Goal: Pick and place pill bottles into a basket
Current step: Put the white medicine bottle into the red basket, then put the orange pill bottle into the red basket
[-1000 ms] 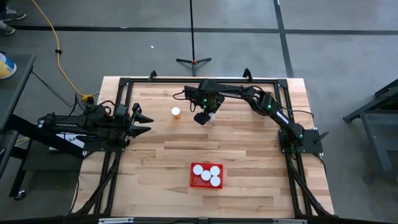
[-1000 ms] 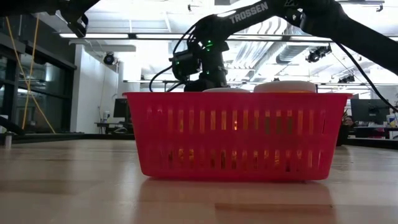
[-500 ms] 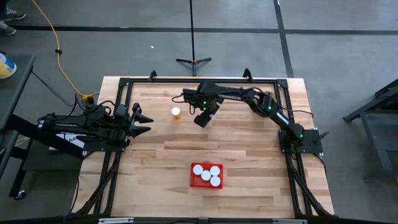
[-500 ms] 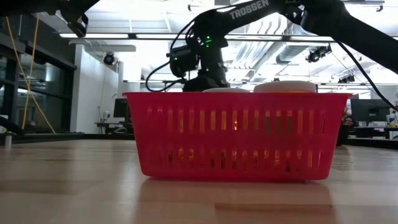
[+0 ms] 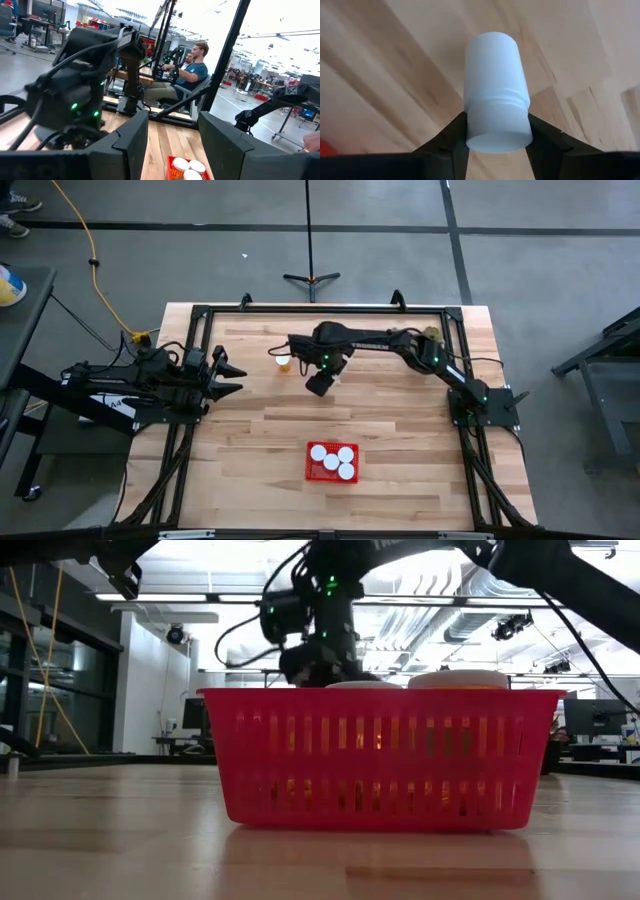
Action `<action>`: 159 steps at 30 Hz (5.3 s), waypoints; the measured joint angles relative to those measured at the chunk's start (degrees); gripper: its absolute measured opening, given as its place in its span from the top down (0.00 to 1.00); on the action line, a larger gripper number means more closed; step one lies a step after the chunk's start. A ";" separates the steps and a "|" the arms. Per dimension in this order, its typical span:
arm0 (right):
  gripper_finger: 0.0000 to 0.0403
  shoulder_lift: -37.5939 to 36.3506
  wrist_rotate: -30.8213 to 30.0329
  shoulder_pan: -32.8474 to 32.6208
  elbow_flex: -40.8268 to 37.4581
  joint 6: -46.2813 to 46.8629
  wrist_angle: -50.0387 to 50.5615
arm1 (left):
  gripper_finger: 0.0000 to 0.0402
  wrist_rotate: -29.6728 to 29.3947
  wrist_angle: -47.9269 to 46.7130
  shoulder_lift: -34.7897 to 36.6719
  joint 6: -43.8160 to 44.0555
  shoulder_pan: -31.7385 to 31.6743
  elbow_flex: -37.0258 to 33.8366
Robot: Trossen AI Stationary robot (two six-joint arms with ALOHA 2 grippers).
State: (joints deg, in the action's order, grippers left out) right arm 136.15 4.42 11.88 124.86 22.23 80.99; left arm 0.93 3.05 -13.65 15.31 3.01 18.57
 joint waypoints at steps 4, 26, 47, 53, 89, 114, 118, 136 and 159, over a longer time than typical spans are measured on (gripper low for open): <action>0.63 -1.82 -0.06 -1.38 0.00 0.91 0.02 | 0.47 0.00 0.09 0.02 0.00 -0.01 0.02; 0.63 -12.13 -2.44 -16.87 0.00 7.77 0.62 | 0.47 -6.78 0.37 0.01 -1.38 0.01 0.00; 0.63 -12.13 -2.71 -31.97 0.00 16.96 -8.73 | 0.47 -17.00 4.20 0.00 -1.53 -0.01 0.00; 0.63 -12.11 -5.36 -33.40 -0.17 19.09 -10.90 | 0.47 -17.05 4.35 0.00 -1.53 0.00 0.00; 0.63 -4.71 13.79 -29.13 -0.15 15.46 -10.91 | 0.47 -17.16 7.40 0.00 -2.19 0.01 0.00; 0.63 -1.94 20.45 -27.28 -0.16 16.39 -10.16 | 0.47 -17.07 7.43 0.00 -2.08 -0.01 0.00; 0.57 -1.97 20.23 -27.28 0.71 15.53 -10.81 | 0.47 -17.05 7.43 0.00 -1.99 -0.01 0.00; 0.45 -2.01 16.80 -27.28 2.61 16.37 -14.84 | 0.47 -16.48 7.41 0.00 -1.37 0.00 0.00; 0.38 -3.34 -2.41 -12.39 9.18 -2.44 -20.15 | 0.47 -11.77 7.50 0.00 -1.27 -0.01 0.00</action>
State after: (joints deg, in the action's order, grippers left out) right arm 132.81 2.01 -0.51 134.04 19.79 60.84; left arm -10.84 10.55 -13.65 14.04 3.01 18.57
